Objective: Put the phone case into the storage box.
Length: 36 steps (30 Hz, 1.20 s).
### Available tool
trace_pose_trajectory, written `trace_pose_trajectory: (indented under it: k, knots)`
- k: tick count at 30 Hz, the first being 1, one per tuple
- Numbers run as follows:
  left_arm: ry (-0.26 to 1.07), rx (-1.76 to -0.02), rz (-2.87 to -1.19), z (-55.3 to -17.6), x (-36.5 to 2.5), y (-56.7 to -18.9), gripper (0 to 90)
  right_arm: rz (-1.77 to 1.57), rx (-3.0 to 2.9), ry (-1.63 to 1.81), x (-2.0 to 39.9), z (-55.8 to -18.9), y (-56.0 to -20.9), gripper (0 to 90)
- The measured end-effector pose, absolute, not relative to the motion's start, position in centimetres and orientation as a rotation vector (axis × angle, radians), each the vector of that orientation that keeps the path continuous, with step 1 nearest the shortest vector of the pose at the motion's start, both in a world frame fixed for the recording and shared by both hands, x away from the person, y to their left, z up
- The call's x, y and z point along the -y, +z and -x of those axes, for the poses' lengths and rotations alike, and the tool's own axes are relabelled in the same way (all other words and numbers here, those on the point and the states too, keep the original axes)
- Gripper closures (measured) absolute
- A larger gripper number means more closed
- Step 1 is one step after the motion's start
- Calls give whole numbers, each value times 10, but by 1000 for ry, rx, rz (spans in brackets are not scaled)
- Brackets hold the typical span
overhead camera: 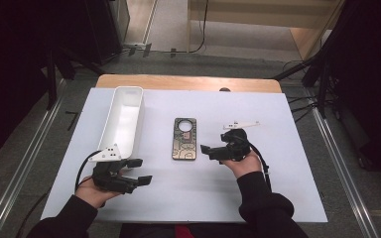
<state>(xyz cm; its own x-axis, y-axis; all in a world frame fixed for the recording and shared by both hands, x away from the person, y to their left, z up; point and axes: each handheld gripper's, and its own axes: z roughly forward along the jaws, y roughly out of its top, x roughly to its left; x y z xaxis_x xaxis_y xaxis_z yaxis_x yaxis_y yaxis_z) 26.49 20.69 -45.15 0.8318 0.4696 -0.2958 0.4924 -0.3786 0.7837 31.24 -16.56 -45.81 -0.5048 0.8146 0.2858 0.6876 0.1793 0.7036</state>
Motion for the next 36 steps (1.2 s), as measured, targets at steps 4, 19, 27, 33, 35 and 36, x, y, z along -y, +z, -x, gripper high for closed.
trace_pose_trajectory:
  k: [4,19,27,33,35,36]
  knots:
    - [-28,-708,-2031,-265,-207,-452,240,-1489,-2284,1229,163,-316,-457,50]
    - [-34,-715,-2022,-266,-208,-452,240,-1522,-2293,1190,149,-331,-454,50]
    - [-26,-711,-2030,-266,-208,-452,240,-1523,-2305,1152,137,-340,-458,50]
    - [-32,-709,-2025,-267,-209,-451,241,-1559,-2292,1147,129,-345,-461,50]
    - [-31,-708,-2024,-267,-208,-451,240,-1557,-2291,1145,128,-346,-461,50]
    - [-31,-707,-2025,-267,-208,-451,240,-1560,-2291,1135,127,-347,-461,50]
